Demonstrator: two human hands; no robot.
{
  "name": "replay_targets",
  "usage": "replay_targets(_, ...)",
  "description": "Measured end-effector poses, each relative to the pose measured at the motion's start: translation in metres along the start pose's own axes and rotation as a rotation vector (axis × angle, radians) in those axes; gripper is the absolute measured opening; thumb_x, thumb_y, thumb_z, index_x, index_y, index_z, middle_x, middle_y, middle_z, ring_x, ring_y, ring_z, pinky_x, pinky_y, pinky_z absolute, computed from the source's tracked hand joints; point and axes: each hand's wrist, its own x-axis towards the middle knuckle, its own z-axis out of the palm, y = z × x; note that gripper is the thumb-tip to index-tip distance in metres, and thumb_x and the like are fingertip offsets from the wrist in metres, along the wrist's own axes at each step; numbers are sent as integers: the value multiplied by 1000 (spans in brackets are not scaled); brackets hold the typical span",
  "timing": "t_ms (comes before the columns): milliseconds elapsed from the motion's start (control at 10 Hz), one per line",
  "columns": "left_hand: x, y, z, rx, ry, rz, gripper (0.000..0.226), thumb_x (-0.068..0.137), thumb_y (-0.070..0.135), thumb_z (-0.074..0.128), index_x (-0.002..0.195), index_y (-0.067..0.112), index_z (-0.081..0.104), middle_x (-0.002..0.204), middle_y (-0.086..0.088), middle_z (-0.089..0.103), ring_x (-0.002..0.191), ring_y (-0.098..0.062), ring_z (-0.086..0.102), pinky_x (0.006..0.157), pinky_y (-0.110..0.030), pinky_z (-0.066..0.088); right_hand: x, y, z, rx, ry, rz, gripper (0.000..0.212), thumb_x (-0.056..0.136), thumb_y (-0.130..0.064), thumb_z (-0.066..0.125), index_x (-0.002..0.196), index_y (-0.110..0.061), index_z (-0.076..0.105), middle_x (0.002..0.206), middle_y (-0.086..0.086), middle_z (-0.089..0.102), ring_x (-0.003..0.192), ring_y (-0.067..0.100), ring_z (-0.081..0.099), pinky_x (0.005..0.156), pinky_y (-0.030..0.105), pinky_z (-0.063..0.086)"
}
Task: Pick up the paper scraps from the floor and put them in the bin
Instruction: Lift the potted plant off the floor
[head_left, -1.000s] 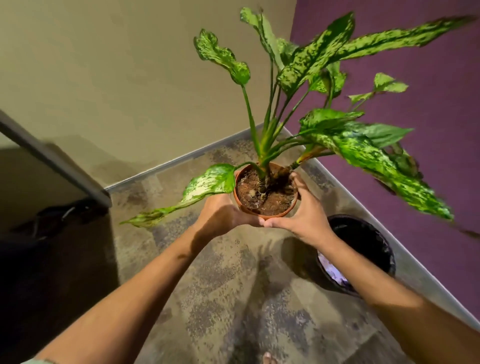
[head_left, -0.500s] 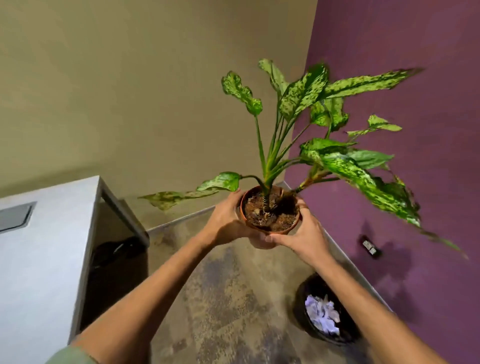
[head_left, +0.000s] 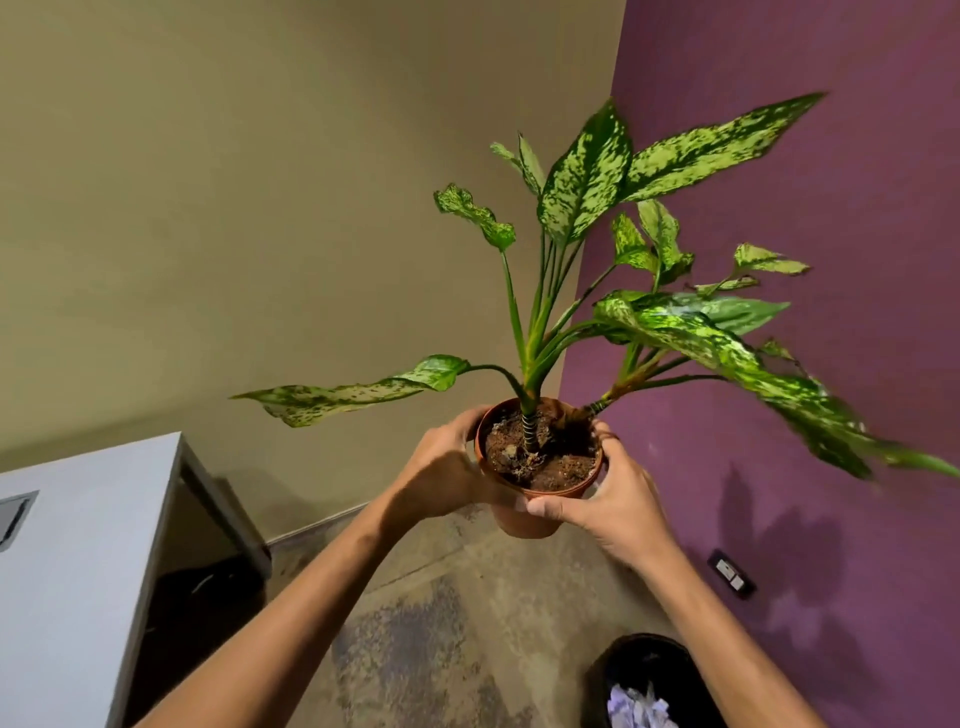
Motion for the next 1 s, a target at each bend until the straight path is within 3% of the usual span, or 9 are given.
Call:
replay_targets(200,66,-21,-21,0,-47,84,99,44,41,94,132,38,49,112,30,59,101,19,52,85,-4,39,59,-3,11,-80,49,17,121,38,-64,89,142,-28,40,129,-10,56,127,15,48,105,34,42)
replay_targets(300,108,-49,-26,-46,-80,88,100,45,48,92,133,32,48,119,21,62,110,7,57,96,-25,50,98,1,25,-54,61,37,113,30,-76,83,130,-36,48,119,-15,66,114,8,60,97,35,51)
replay_targets(400,134,-62,-30,-78,-141,97,102,45,50,92,135,32,46,124,15,62,117,-1,57,100,-35,49,121,7,37,-54,72,59,110,30,-76,84,127,-38,49,114,-16,68,110,7,63,93,35,53)
replay_targets(600,191,-99,-24,-145,-231,74,96,49,27,95,132,32,47,123,14,63,117,-1,56,101,-34,48,171,33,54,-52,89,115,110,31,-64,89,129,-35,49,116,-14,68,109,7,63,95,35,52)
replay_targets(700,230,-114,-14,-225,-350,19,91,59,14,91,135,26,43,125,13,59,118,-3,56,98,-33,50,208,58,58,3,67,175,107,33,-52,91,130,-31,50,119,-10,66,112,9,61,98,33,50)
replay_targets(800,259,-131,-1,-293,-431,-66,81,61,3,87,127,32,51,119,13,62,111,-2,61,91,-27,53,232,82,58,98,-4,196,107,36,-41,95,131,-29,49,121,-6,66,114,12,62,102,36,49)
replay_targets(900,299,-157,15,-298,-528,-141,62,59,24,87,110,50,64,115,13,67,120,-20,58,98,-43,50,278,122,62,217,-80,340,98,46,-13,97,132,-16,49,115,-8,71,105,5,67,100,29,49)
replay_targets(1000,335,-186,40,-353,-546,-171,80,53,29,90,126,40,57,126,11,62,127,-14,51,98,-40,50,308,154,67,225,-152,335,61,60,-15,92,114,-19,64,96,-29,70,91,-11,64,92,17,50)
